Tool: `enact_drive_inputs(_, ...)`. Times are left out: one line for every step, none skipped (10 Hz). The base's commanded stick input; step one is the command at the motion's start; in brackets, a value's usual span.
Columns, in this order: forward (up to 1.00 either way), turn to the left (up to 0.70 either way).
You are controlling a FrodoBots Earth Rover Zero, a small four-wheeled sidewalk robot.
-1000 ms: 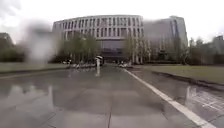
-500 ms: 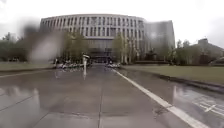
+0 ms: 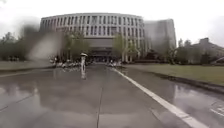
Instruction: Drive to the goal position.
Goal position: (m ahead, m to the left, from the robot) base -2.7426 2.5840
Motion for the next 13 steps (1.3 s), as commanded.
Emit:
enact_drive_inputs(0.7, 0.0)
enact_drive_inputs(0.7, 0.0)
enact_drive_inputs(0.7, 0.0)
enact_drive_inputs(0.7, 0.0)
enact_drive_inputs(0.7, 0.0)
enact_drive_inputs(0.02, 0.0)
enact_drive_inputs(0.0, 0.04)
enact_drive_inputs(0.0, 0.35)
enact_drive_inputs(0.0, 0.7)
enact_drive_inputs(0.0, 0.7)
enact_drive_inputs(0.0, 0.7)
enact_drive_inputs(0.0, 0.7)
enact_drive_inputs(0.0, 0.7)
